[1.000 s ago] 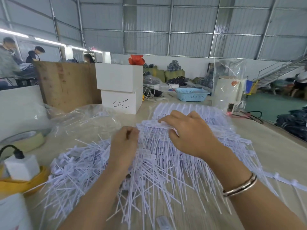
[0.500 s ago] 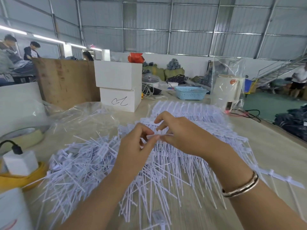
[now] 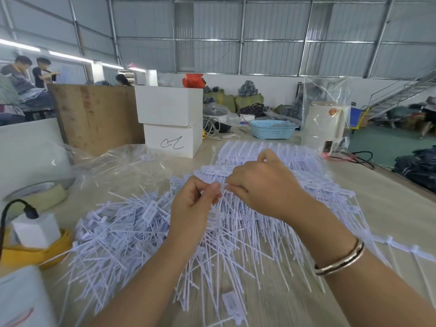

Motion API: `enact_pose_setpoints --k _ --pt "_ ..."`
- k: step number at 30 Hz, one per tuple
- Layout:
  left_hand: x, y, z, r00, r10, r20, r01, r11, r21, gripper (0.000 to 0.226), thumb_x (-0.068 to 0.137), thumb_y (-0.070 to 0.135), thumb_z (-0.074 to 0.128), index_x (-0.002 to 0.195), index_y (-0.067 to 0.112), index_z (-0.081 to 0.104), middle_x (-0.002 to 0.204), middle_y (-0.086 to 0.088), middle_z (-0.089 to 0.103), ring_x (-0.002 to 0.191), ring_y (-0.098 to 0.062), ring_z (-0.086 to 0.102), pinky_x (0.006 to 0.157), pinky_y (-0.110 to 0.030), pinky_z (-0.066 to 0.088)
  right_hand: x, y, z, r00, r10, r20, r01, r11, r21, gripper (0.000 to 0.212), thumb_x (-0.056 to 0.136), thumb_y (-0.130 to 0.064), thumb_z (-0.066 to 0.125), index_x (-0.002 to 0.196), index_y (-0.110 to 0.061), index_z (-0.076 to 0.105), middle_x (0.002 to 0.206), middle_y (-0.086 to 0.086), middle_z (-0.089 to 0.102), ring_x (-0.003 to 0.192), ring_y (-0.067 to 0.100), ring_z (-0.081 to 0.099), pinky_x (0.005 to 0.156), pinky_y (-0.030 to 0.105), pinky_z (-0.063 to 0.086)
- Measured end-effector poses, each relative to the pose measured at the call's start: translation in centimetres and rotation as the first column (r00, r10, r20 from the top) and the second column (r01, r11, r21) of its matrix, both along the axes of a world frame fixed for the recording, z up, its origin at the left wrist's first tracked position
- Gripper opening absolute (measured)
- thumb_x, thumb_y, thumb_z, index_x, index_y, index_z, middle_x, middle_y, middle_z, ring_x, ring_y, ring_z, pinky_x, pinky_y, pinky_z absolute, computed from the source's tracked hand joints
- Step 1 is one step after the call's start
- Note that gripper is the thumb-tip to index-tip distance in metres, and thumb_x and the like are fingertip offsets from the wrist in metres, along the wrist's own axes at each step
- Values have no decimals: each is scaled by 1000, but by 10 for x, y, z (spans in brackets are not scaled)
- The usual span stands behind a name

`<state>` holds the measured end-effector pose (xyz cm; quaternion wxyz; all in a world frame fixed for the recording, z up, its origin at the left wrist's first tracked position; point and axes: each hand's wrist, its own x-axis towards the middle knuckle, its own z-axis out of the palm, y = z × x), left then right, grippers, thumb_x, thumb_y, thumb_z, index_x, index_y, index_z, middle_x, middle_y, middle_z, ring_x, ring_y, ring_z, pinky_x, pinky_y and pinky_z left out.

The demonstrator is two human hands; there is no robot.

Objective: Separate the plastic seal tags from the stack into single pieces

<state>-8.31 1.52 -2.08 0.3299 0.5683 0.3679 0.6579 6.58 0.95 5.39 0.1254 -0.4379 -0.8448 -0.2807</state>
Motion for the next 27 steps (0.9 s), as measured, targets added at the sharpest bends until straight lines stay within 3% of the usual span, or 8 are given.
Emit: enact_pose_setpoints --k 4,6,10,14,17,19,22,27 --pt "-4 4 -1 936 -95 338 154 976 -152 31 85 33 61 56 27 54 58 5 59 58 -6 52 63 -21 43 -8 -2 -4 1000 10 -13 -9 997 74 30 100 -28 34 97 -30 63 94 -8 64 81 16 59 86 35 26" --pt "-15 11 1 915 -9 403 84 982 -168 30 93 22 57 63 19 53 57 4 59 57 -8 53 65 -26 41 -3 -2 1 987 77 -141 -66 995 80 27 99 -31 41 104 -30 68 95 -8 68 77 18 61 86 36 29" --pt "-28 18 -1 948 304 -96 -305 952 8 20 96 23 51 77 23 53 69 4 60 62 -4 56 61 -19 41 9 -1 11 974 10 -227 -6 1000 20 31 99 -42 39 119 -36 62 102 -7 59 77 18 55 80 31 27" --pt "-26 19 -9 717 493 -493 -438 869 231 15 90 13 59 102 20 62 102 0 55 93 -18 51 78 -23 36 6 -4 9 978 -37 -205 11 992 -127 39 95 -18 38 132 -27 44 115 -5 55 80 17 48 83 30 24" --pt "-23 15 -8 672 561 -484 -445 828 341 37 86 14 63 122 8 58 120 -10 51 110 -26 49 93 -33 38 3 -3 5 968 -20 -250 -44 967 -250 44 90 -1 40 129 -21 33 103 4 63 79 24 52 66 28 16" --pt "-18 8 -4 781 446 -438 -276 874 399 37 90 27 56 126 16 54 119 -2 53 111 -16 50 96 -26 39 1 0 1 972 0 -234 -65 961 -268 45 91 2 41 126 -23 29 94 6 63 75 25 54 63 29 23" --pt "-8 -2 1 893 219 -394 -79 936 344 26 89 36 57 113 42 50 98 20 62 93 2 58 78 -9 43 -4 0 -1 956 13 -292 -127 918 -375 43 92 -1 44 124 -25 28 100 5 60 79 22 55 67 36 47" --pt "-5 -4 0 906 252 -339 -126 927 353 14 87 28 61 79 36 52 73 13 61 69 -2 56 59 -7 39 4 1 2 966 -7 -259 -85 935 -345 25 96 -25 48 120 -22 51 116 -4 58 100 15 56 86 30 37"
